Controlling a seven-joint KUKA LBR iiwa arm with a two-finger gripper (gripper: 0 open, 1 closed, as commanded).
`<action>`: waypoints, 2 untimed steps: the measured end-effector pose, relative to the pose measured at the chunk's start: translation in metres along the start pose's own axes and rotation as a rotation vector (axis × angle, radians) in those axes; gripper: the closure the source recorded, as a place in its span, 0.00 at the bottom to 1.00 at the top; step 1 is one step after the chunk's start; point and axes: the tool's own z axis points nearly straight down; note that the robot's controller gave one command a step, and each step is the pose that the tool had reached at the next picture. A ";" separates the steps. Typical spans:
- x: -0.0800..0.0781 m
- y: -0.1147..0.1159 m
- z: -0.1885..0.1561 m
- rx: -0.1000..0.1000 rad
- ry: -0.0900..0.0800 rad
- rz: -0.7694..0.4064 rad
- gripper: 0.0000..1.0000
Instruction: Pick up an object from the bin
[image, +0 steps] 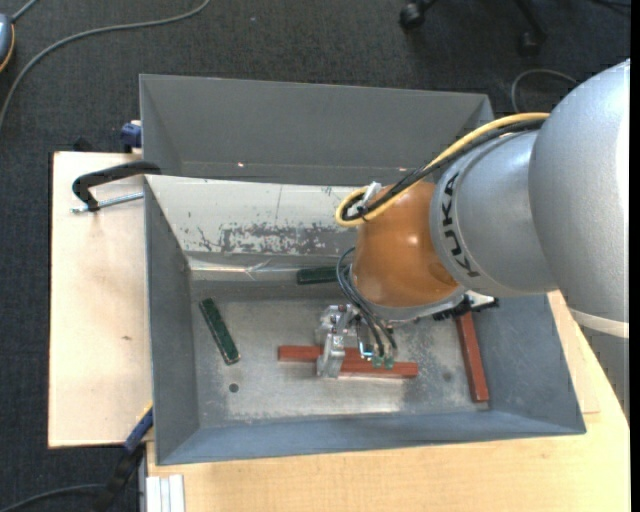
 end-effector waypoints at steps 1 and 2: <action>0.023 -0.032 0.001 -0.005 0.002 -0.060 1.00; 0.008 -0.043 -0.120 -0.003 -0.003 -0.013 1.00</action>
Offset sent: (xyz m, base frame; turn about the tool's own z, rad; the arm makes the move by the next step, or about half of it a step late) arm -0.0279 -0.0318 -0.0045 -0.0614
